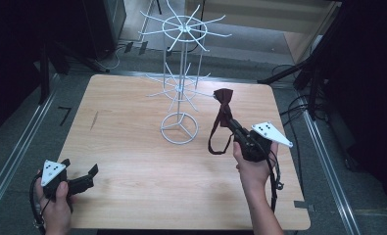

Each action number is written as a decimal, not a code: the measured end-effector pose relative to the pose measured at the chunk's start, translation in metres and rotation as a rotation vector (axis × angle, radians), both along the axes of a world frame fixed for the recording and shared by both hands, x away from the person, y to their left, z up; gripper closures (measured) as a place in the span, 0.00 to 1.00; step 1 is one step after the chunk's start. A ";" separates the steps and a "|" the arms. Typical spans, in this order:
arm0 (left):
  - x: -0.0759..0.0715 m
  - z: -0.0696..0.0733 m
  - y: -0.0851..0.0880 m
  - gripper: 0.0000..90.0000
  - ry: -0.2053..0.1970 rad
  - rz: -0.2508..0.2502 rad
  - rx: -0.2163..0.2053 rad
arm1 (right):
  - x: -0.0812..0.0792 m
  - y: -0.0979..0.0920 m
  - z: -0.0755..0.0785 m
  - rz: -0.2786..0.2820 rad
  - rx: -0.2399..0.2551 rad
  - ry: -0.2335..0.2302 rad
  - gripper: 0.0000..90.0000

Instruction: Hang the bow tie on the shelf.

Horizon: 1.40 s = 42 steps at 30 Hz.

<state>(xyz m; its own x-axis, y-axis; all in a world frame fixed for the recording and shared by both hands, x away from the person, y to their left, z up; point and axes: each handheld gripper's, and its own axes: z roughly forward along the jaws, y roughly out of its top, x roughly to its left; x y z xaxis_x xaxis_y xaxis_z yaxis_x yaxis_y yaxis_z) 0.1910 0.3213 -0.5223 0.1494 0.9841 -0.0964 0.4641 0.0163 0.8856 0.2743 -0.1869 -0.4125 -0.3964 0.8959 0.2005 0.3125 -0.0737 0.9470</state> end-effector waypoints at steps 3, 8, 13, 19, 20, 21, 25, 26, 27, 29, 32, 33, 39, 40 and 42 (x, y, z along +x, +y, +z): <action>0.000 0.000 0.000 0.00 -0.001 -0.001 0.000 | -0.001 0.003 0.003 0.006 0.009 -0.010 0.99; 0.000 0.000 0.000 0.00 0.000 -0.001 -0.002 | -0.002 0.009 0.007 0.013 0.015 -0.026 0.99; 0.000 0.000 0.000 0.00 0.000 -0.001 -0.002 | -0.003 0.010 0.011 0.007 0.020 -0.041 0.99; 0.000 0.000 0.000 0.00 0.001 -0.002 -0.004 | -0.003 0.003 0.015 -0.014 0.033 -0.050 0.99; 0.000 0.000 0.000 0.00 0.001 -0.002 -0.004 | -0.003 0.003 0.015 -0.014 0.033 -0.050 0.99; 0.000 0.000 0.000 0.00 0.003 -0.002 -0.003 | -0.003 0.003 0.016 -0.012 0.033 -0.050 0.99; 0.000 0.000 0.000 0.00 0.002 0.000 -0.001 | -0.005 0.004 0.018 -0.003 0.034 -0.059 0.99; 0.000 0.000 0.000 0.00 0.002 0.000 -0.001 | -0.005 0.004 0.018 -0.003 0.034 -0.059 0.99; 0.000 0.000 0.000 0.00 0.002 0.000 -0.001 | -0.006 0.007 0.019 0.003 0.037 -0.066 0.99; 0.000 0.000 0.000 0.00 0.003 0.000 -0.001 | -0.006 0.008 0.020 0.008 0.038 -0.065 0.99; 0.000 0.000 0.000 0.00 0.002 0.000 -0.002 | -0.007 0.011 0.022 0.018 0.038 -0.064 0.99; 0.000 0.000 0.000 0.00 0.004 -0.001 -0.001 | -0.006 0.012 0.022 0.019 0.037 -0.064 0.99; 0.000 0.000 0.001 0.00 0.004 -0.002 -0.003 | -0.006 0.017 0.023 0.024 0.046 -0.071 0.99; 0.000 0.000 0.001 0.00 0.004 -0.002 -0.003 | -0.007 0.019 0.024 0.028 0.051 -0.076 0.99; 0.000 0.000 0.001 0.00 0.004 -0.002 -0.004 | -0.008 0.021 0.025 0.032 0.055 -0.080 0.99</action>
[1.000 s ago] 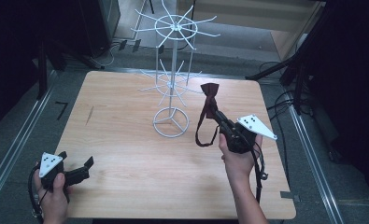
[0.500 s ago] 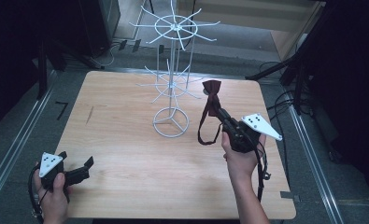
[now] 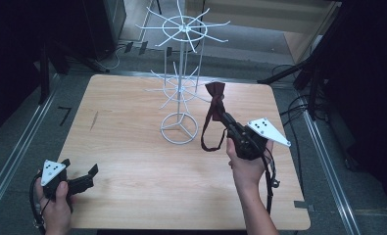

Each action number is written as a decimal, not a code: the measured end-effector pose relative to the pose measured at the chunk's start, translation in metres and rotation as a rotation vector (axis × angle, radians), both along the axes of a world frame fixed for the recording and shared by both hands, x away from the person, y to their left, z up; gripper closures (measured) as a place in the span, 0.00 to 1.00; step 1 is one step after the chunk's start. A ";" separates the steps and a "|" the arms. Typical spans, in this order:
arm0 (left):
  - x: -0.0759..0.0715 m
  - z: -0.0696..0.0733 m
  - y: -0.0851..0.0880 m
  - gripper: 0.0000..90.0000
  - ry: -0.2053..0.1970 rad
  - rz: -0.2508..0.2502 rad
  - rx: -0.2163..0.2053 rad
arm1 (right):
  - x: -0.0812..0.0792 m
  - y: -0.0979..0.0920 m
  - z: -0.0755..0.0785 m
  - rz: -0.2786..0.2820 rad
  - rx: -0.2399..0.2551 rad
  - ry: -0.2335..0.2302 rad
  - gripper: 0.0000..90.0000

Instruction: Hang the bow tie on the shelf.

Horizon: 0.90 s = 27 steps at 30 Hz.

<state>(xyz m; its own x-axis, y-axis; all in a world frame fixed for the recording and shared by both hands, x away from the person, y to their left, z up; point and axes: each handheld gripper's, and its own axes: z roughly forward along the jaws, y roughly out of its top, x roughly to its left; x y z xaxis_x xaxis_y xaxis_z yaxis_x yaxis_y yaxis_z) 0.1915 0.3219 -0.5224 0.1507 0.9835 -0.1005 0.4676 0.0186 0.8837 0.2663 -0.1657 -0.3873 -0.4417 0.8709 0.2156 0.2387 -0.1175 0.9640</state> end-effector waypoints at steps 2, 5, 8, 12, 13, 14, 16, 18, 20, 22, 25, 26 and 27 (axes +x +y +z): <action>0.000 0.000 0.000 0.00 0.000 0.001 0.000 | 0.000 0.001 0.001 0.002 0.000 -0.002 0.99; 0.000 0.000 0.000 0.00 0.001 0.000 0.001 | -0.002 0.005 0.004 0.018 0.010 -0.002 0.99; 0.000 0.000 0.000 0.00 0.002 -0.001 0.002 | -0.002 0.007 0.006 0.020 0.003 -0.008 0.99; 0.000 0.000 0.000 0.00 0.002 0.001 0.000 | 0.000 0.013 0.006 0.029 0.008 0.007 0.99; 0.000 0.000 0.000 0.00 0.001 0.001 0.000 | 0.000 0.014 0.006 0.029 0.007 0.006 0.99; 0.000 0.000 0.000 0.00 0.002 0.001 0.000 | 0.000 0.014 0.006 0.029 0.007 0.006 0.99; 0.000 0.000 0.000 0.00 0.003 0.000 0.000 | 0.001 0.018 0.005 0.031 0.013 0.010 0.99; 0.000 0.000 0.000 0.00 0.003 0.000 0.000 | 0.001 0.019 0.005 0.032 0.013 0.010 0.99; 0.000 0.000 0.000 0.00 0.003 0.000 -0.001 | 0.001 0.021 0.005 0.035 0.017 0.012 0.99; 0.000 0.000 0.000 0.00 0.003 0.000 -0.001 | 0.000 0.023 0.005 0.041 0.018 0.014 0.99; 0.000 0.000 0.000 0.00 0.004 0.000 -0.001 | 0.000 0.026 0.006 0.047 0.017 0.013 0.99; 0.000 0.000 0.000 0.00 0.005 0.000 -0.002 | 0.000 0.027 0.006 0.051 0.017 0.012 0.99; 0.000 0.000 0.000 0.00 0.005 0.000 -0.002 | -0.001 0.027 0.007 0.053 0.017 0.013 0.99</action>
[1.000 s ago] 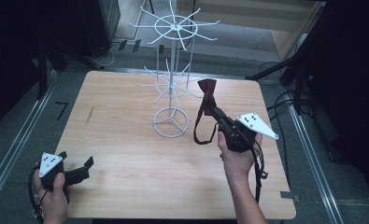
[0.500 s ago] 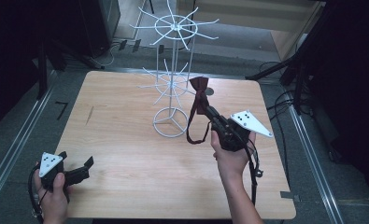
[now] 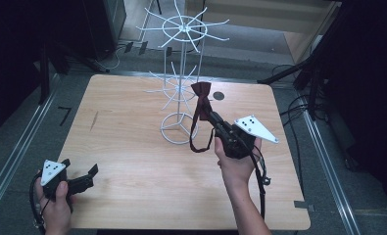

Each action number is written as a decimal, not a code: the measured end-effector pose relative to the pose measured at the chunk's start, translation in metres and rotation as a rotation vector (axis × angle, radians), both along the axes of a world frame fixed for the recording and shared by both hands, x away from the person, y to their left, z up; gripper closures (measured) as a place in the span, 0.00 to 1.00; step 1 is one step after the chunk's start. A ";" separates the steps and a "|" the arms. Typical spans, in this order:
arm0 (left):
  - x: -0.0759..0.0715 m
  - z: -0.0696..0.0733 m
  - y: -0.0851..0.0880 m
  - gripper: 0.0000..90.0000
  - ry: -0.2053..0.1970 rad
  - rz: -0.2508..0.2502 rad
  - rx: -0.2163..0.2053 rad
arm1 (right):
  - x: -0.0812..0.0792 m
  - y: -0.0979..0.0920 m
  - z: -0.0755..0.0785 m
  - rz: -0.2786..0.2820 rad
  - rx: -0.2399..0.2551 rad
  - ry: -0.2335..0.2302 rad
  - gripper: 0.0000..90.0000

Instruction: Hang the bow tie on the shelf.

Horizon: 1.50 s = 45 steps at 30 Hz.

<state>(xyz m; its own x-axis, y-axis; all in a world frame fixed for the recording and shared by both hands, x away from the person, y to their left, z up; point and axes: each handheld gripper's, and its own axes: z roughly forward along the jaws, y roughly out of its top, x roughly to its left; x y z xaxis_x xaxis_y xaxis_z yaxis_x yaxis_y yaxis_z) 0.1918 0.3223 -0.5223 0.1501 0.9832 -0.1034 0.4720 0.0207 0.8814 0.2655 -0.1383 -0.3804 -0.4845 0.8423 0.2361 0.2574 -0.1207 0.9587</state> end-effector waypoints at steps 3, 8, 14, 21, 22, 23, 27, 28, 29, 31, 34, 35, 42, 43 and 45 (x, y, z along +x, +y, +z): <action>0.000 0.000 0.000 0.00 0.001 0.001 0.002 | 0.000 0.002 0.001 0.006 0.010 0.001 0.99; 0.000 0.000 0.000 0.00 0.002 0.001 0.002 | 0.002 0.006 0.002 0.014 0.018 0.011 0.99; 0.000 0.000 0.000 0.00 0.004 0.001 0.001 | 0.006 0.013 0.000 0.009 0.006 0.013 0.99; 0.000 0.000 0.000 0.00 -0.001 0.001 -0.005 | 0.013 0.013 -0.006 -0.001 0.005 0.034 0.99; 0.000 0.000 0.000 0.00 -0.001 0.001 -0.006 | 0.013 0.013 -0.006 -0.001 0.005 0.034 0.99; 0.000 0.000 0.000 0.00 0.001 0.000 -0.006 | 0.013 0.013 -0.008 -0.001 0.009 0.037 0.99; 0.000 0.000 0.000 0.00 -0.001 0.002 -0.006 | 0.011 0.010 -0.007 -0.002 0.023 0.034 0.99; 0.000 0.000 0.000 0.00 0.000 0.001 -0.004 | 0.010 0.009 -0.005 -0.002 0.026 0.024 0.99; 0.000 0.000 0.000 0.00 0.000 0.001 -0.004 | 0.010 0.009 -0.005 -0.002 0.026 0.024 0.99; 0.000 0.000 0.000 0.00 0.003 0.000 -0.002 | 0.012 0.007 -0.004 -0.005 0.023 0.025 0.99; 0.000 0.000 0.000 0.00 0.002 0.001 -0.002 | 0.013 0.005 -0.004 -0.016 0.013 0.025 0.99; 0.000 0.000 0.000 0.00 0.003 0.000 -0.003 | 0.014 0.003 -0.004 -0.022 0.015 0.024 0.99; 0.000 0.000 0.000 0.00 0.002 0.000 -0.004 | 0.015 -0.001 -0.003 -0.044 0.026 0.014 0.99; 0.000 0.000 0.000 0.00 0.003 0.000 -0.003 | 0.016 -0.002 -0.003 -0.051 0.027 0.018 0.99; 0.000 0.000 0.000 0.00 0.003 0.000 -0.002 | 0.018 -0.003 -0.004 -0.066 0.008 0.017 0.99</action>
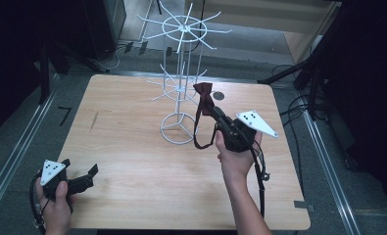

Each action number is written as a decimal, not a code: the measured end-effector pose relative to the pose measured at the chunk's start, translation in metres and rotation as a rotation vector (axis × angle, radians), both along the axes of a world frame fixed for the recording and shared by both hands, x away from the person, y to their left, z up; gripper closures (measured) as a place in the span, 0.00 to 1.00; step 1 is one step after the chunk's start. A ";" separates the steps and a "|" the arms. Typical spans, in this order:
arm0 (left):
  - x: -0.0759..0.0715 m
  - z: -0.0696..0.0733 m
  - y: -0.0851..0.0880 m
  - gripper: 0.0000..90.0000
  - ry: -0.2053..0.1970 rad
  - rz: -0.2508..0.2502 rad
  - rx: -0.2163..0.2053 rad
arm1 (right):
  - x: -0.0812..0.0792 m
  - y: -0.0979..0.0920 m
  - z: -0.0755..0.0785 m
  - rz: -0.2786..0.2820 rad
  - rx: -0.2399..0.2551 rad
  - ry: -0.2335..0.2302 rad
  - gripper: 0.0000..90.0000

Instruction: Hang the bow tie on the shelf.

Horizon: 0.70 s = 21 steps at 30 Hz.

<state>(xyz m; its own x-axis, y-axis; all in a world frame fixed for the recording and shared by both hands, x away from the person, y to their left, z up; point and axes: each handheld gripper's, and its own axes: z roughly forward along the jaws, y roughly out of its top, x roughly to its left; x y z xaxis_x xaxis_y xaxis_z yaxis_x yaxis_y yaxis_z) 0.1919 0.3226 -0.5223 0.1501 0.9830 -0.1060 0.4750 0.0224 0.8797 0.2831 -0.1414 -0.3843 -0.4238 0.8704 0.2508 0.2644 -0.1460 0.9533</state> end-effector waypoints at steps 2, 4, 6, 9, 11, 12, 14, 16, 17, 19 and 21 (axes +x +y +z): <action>0.000 0.000 0.000 0.00 0.000 0.000 0.000 | 0.001 0.000 -0.001 -0.002 -0.008 0.002 0.99; 0.000 0.000 0.000 0.00 0.000 -0.001 -0.001 | 0.005 0.000 -0.005 -0.011 -0.018 0.019 0.99; 0.000 0.000 0.000 0.00 0.000 -0.001 -0.001 | 0.005 -0.001 -0.007 -0.011 -0.022 0.023 0.99; 0.000 0.000 0.000 0.00 0.001 -0.001 0.001 | 0.007 0.001 -0.012 -0.005 -0.028 0.033 0.99; 0.000 0.000 0.000 0.00 0.002 -0.001 0.002 | 0.008 0.006 -0.017 -0.003 -0.049 0.044 0.99; 0.000 0.000 0.000 0.00 0.002 -0.001 0.002 | 0.008 0.006 -0.017 -0.003 -0.049 0.044 0.99; 0.000 0.000 0.000 0.00 -0.001 0.000 -0.002 | 0.010 0.007 -0.021 -0.003 -0.058 0.050 0.99; 0.000 0.000 0.000 0.00 0.000 0.000 -0.001 | 0.011 0.008 -0.024 -0.006 -0.067 0.055 0.99; 0.000 0.000 0.000 0.00 0.000 -0.001 -0.002 | 0.012 0.009 -0.027 -0.006 -0.073 0.060 0.99; 0.000 0.000 0.000 0.00 -0.001 -0.001 -0.002 | 0.012 0.009 -0.028 -0.005 -0.078 0.061 0.99; 0.000 0.000 0.000 0.00 -0.001 0.000 -0.002 | 0.014 0.012 -0.033 -0.004 -0.095 0.067 0.99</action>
